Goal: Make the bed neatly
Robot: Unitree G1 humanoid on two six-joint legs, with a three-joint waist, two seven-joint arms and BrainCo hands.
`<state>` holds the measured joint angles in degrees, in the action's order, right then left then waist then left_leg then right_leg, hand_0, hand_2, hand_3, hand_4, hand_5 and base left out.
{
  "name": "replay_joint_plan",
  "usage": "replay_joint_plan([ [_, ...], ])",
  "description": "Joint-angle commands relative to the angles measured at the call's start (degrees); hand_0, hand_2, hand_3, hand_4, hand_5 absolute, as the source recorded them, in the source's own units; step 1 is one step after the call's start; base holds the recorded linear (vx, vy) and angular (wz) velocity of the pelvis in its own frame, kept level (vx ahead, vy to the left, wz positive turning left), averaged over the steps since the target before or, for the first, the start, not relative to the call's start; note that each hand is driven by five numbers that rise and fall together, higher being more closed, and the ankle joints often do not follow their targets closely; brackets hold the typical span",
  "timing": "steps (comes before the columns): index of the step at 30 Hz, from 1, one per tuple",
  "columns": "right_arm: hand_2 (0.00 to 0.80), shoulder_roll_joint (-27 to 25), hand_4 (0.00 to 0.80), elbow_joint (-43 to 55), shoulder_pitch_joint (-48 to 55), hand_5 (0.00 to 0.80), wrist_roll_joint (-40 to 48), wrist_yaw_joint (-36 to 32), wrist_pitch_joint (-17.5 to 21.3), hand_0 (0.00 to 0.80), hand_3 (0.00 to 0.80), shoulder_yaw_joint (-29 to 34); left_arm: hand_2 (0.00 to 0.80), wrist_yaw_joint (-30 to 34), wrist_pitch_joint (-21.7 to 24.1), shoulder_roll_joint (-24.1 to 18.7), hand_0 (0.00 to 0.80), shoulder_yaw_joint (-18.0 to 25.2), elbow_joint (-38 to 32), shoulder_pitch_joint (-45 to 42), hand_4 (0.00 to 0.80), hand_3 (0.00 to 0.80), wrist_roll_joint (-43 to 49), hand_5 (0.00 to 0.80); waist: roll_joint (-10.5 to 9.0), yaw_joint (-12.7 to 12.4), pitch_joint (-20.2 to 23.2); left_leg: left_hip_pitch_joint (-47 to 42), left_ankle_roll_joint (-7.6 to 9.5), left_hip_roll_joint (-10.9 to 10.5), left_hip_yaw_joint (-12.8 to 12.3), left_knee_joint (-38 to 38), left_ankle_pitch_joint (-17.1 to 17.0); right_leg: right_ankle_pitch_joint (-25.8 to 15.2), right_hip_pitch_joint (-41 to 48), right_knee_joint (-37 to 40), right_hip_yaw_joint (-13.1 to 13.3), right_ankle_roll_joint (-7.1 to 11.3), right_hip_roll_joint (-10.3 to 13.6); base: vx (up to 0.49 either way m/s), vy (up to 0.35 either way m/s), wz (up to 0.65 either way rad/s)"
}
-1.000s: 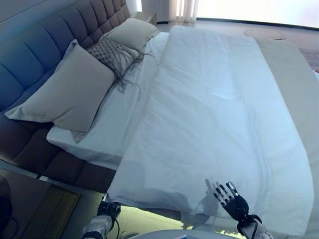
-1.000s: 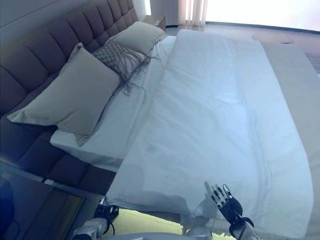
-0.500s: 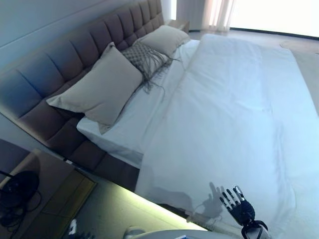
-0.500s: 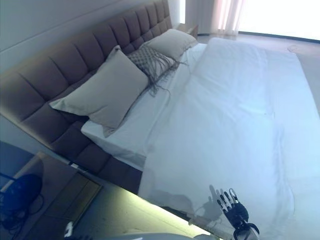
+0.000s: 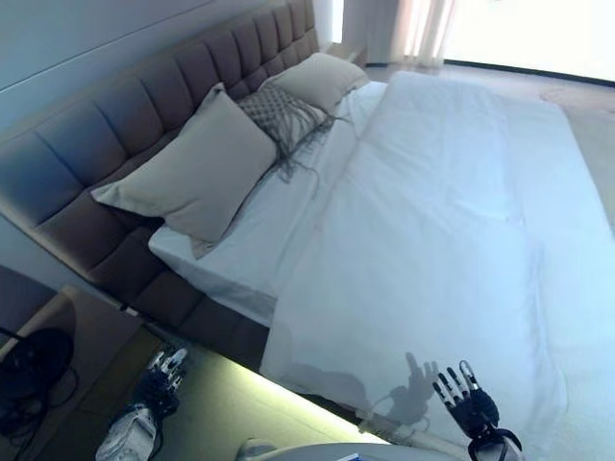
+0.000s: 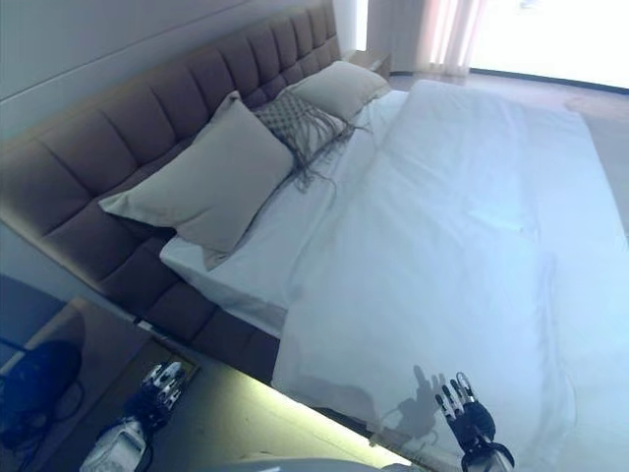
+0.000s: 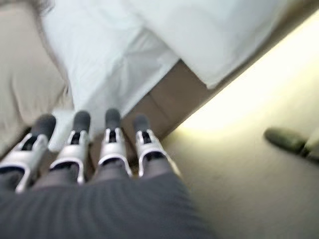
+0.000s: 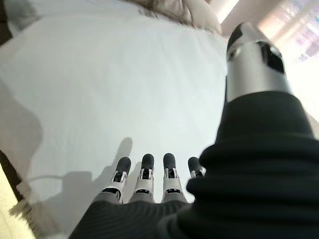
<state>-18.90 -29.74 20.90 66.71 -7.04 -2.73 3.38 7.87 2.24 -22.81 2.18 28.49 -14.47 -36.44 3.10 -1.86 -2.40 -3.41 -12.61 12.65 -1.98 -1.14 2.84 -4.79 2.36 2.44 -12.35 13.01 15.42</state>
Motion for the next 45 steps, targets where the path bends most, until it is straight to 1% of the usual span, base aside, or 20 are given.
replay_joint_plan([
  [1, 0.0, 0.0, 0.0, 0.7, -0.1, 0.0, 0.1, -0.7, 2.9, 0.0, 0.0, 2.9, 0.0, -6.9, 6.8, -3.8, 0.0, -4.1, 0.7, 8.3, 0.0, 0.0, 11.0, 0.0, -1.72, 3.3, -3.0, 4.2, 5.07, -0.6, -2.6, -2.8, -3.8, 4.4, -2.7, -7.1, 3.0, -2.4, -1.1, -0.074, -0.085, -0.24],
  [5, 0.0, -0.9, 0.0, -4.0, -1.3, 0.0, 1.4, -0.4, 5.2, 0.0, 0.0, 4.8, 0.0, -13.6, 10.0, -5.4, 0.0, -11.6, 1.8, 15.0, 0.0, 0.0, 23.6, 0.0, -1.73, 6.2, -5.0, 6.3, 4.85, -0.2, -3.6, -3.8, -3.8, 3.9, -6.0, -8.0, 5.1, -2.0, -1.3, -0.155, -0.068, -0.28],
  [8, 0.0, -2.2, 0.0, -10.3, -6.0, 0.0, 3.0, -2.9, 6.8, 0.0, 0.0, 6.0, 0.0, -23.5, 13.9, -6.3, 0.0, -16.7, 5.0, 22.7, 0.0, 0.0, 32.1, 0.0, -1.53, 8.5, -9.4, 10.5, 4.89, -0.5, -4.0, -4.3, -4.3, 2.6, -11.3, -8.6, 7.3, -2.05, -1.6, -0.421, 0.024, -0.35],
  [9, 0.0, -2.5, 0.0, -12.6, -7.8, 0.0, 4.3, -3.6, 7.4, 0.0, 0.0, 6.1, 0.0, -27.7, 14.8, -6.6, 0.0, -18.6, 6.1, 25.7, 0.0, 0.0, 37.7, 0.0, -1.56, 9.1, -11.3, 12.3, 4.94, -0.8, -4.0, -4.7, -4.7, 1.9, -13.4, -8.8, 8.1, -2.07, -1.7, -0.402, 0.021, -0.45],
  [11, 0.0, -2.3, 0.0, -15.3, -10.2, 0.0, 5.8, -4.8, 8.2, 0.0, 0.0, 6.0, 0.0, -33.9, 15.0, -7.1, 0.0, -21.6, 7.1, 29.9, 0.0, 0.0, 43.4, 0.0, -1.78, 10.0, -14.2, 15.2, 4.87, -1.2, -3.8, -5.1, -5.3, 0.7, -16.4, -8.9, 9.1, -2.12, -2.0, -0.357, 0.02, -0.31],
  [14, 0.0, -1.8, 0.0, -17.4, -13.3, 0.0, 7.2, -6.1, 9.1, 0.0, 0.0, 5.0, 0.0, -41.1, 14.8, -6.7, 0.0, -24.2, 8.4, 35.5, 0.0, 0.0, 49.2, 0.0, -2.06, 11.0, -18.4, 19.7, 4.7, -1.9, -3.5, -5.5, -6.7, -1.3, -21.0, -8.6, 10.3, -2.14, -2.6, -0.284, 0.055, -0.25],
  [15, 0.0, -1.7, 0.0, -17.9, -14.2, 0.0, 6.9, -6.4, 9.2, 0.0, 0.0, 4.9, 0.0, -43.1, 14.8, -6.5, 0.0, -24.8, 8.6, 36.7, 0.0, 0.0, 50.3, 0.0, -2.14, 11.1, -19.3, 20.8, 4.7, -2.3, -3.1, -5.6, -6.9, -1.8, -22.0, -8.4, 10.7, -2.08, -2.7, -0.192, 0.091, -0.25],
  [17, 0.0, -1.7, 0.0, -19.3, -16.0, 0.0, 6.4, -8.5, 9.2, 0.0, 0.0, 4.5, 0.0, -46.8, 14.9, -6.5, 0.0, -25.0, 8.1, 39.2, 0.0, 0.0, 52.6, 0.0, -2.39, 10.9, -21.4, 23.1, 4.79, -3.0, -1.0, -5.6, -7.2, -2.4, -24.6, -8.4, 12.2, -2.02, -3.1, -0.147, 0.125, -0.28],
  [18, 0.0, -1.7, 0.0, -19.3, -16.3, 0.0, 6.4, -8.8, 9.3, 0.0, 0.0, 4.3, 0.0, -47.4, 14.9, -6.4, 0.0, -25.1, 8.2, 39.5, 0.0, 0.0, 52.8, 0.0, -2.46, 10.9, -21.7, 23.6, 4.8, -3.0, -0.7, -5.6, -7.3, -2.5, -25.1, -8.5, 12.4, -2.0, -3.1, -0.163, 0.145, -0.41],
  [19, 0.0, -1.6, 0.0, -19.0, -17.5, 0.0, 6.1, -9.1, 9.7, 0.0, 0.0, 3.3, 0.0, -49.7, 14.4, -6.3, 0.0, -25.4, 7.3, 41.4, 0.0, 0.0, 54.5, 0.0, -2.93, 10.6, -23.3, 25.8, 4.78, -3.5, 1.2, -6.1, -7.6, -2.9, -27.1, -8.9, 13.5, -1.88, -3.2, -0.149, 0.127, -0.39],
  [20, 0.0, -1.6, 0.0, -18.8, -18.3, 0.0, 6.1, -9.5, 10.1, 0.0, 0.0, 2.5, 0.0, -51.1, 13.8, -6.4, 0.0, -25.7, 6.3, 42.5, 0.0, 0.0, 55.5, 0.0, -3.16, 10.2, -24.2, 27.1, 4.98, -3.7, 2.2, -6.1, -8.0, -3.2, -28.4, -9.3, 14.0, -1.75, -3.2, -0.165, 0.14, -0.41],
  [21, 0.0, -1.5, 0.0, -18.3, -19.0, 0.0, 6.6, -9.6, 10.3, 0.0, 0.0, 2.0, 0.0, -52.2, 13.3, -6.3, 0.0, -25.8, 5.6, 43.5, 0.0, 0.0, 57.6, 0.0, -3.38, 10.2, -25.1, 28.2, 4.91, -3.6, 2.1, -6.0, -8.5, -3.5, -29.3, -9.4, 14.0, -1.61, -2.8, -0.115, 0.073, -0.22],
  [24, 0.0, -1.2, 0.0, -16.0, -20.9, 0.0, 9.6, -10.0, 9.6, 0.0, 0.0, 1.3, 0.0, -54.8, 10.9, -6.2, 0.0, -26.6, 4.6, 47.5, 0.0, 0.0, 66.0, 0.0, -3.35, 10.4, -27.3, 31.3, 4.7, -4.0, 0.0, -6.0, -9.4, -4.1, -31.3, -8.9, 12.6, -1.15, -1.1, -0.095, 0.03, 0.01],
  [25, 0.0, -1.0, 0.0, -15.2, -21.1, 0.0, 10.2, -10.2, 9.4, 0.0, 0.0, 1.1, 0.0, -55.3, 10.0, -6.6, 0.0, -27.2, 4.9, 48.8, 0.0, 0.0, 68.3, 0.0, -3.39, 10.5, -27.4, 32.5, 4.82, -4.4, -0.1, -5.9, -9.7, -4.3, -32.3, -9.0, 12.5, -1.07, -0.6, -0.066, 0.034, 0.09],
  [28, 0.0, -0.1, 0.0, -9.6, -22.1, 0.0, 12.7, -7.9, 8.4, 0.0, 0.0, -1.1, 0.0, -57.5, 2.3, -6.9, 0.0, -29.8, 6.3, 54.0, 0.0, 0.0, 75.5, 0.0, -3.77, 11.0, -27.4, 36.1, 4.79, -5.2, -1.1, -5.7, -10.8, -4.8, -35.3, -9.2, 12.2, -0.9, 0.3, -0.065, 0.04, 0.1],
  [32, 0.0, -0.5, 0.0, -5.6, -23.0, 0.0, 15.3, -7.1, 8.5, 0.0, 0.0, -3.8, 0.0, -60.2, -3.7, -7.9, 0.0, -32.1, 10.8, 60.8, 0.0, 0.0, 79.6, 0.0, -3.74, 12.0, -27.4, 39.0, 4.81, -5.5, -2.3, -4.9, -12.4, -5.5, -38.4, -9.4, 12.5, -0.9, 0.6, -0.052, 0.064, 0.07],
  [36, 0.0, -1.0, 0.0, -2.0, -23.9, 0.0, 17.1, -5.8, 10.1, 0.0, 0.0, -5.6, 0.0, -61.5, -9.8, -7.7, 0.0, -34.6, 14.6, 65.2, 0.0, 0.0, 84.9, 0.0, -3.58, 13.0, -27.4, 40.5, 4.59, -5.4, -3.0, -4.1, -13.1, -5.4, -40.3, -9.6, 12.9, -0.92, 0.6, -0.026, 0.034, 0.07],
  [40, 0.0, -1.8, 0.0, -0.4, -25.7, 0.0, 18.0, -5.5, 11.5, 0.0, 0.0, -6.0, 0.0, -61.5, -14.2, -6.9, 0.0, -37.0, 19.7, 69.5, 0.0, 0.0, 86.2, 0.0, -3.49, 13.9, -27.4, 42.3, 4.36, -5.1, -3.5, -3.1, -14.0, -5.7, -42.5, -9.3, 13.4, -1.01, 0.4, -0.015, 0.02, 0.01],
  [42, 0.0, -2.0, 0.0, 0.2, -26.6, 0.0, 17.8, -5.5, 11.7, 0.0, 0.0, -5.3, 0.0, -60.3, -15.4, -7.0, 0.0, -37.8, 21.6, 71.3, 0.0, 0.0, 85.9, 0.0, -3.45, 14.3, -27.4, 43.5, 4.3, -5.0, -3.9, -2.6, -14.5, -6.2, -43.9, -8.9, 13.7, -1.01, 0.4, -0.038, 0.023, 0.01],
  [45, 0.0, -2.1, 0.0, 0.9, -27.5, 0.0, 17.9, -5.4, 12.4, 0.0, 0.0, -4.9, 0.0, -55.5, -17.0, -6.4, 0.0, -39.9, 24.6, 73.4, 0.0, 0.0, 86.1, 0.0, -3.61, 14.8, -27.4, 44.5, 4.09, -4.8, -4.0, -2.5, -14.4, -6.2, -45.2, -8.6, 14.0, -0.93, 0.4, -0.024, 0.006, 0.11],
])
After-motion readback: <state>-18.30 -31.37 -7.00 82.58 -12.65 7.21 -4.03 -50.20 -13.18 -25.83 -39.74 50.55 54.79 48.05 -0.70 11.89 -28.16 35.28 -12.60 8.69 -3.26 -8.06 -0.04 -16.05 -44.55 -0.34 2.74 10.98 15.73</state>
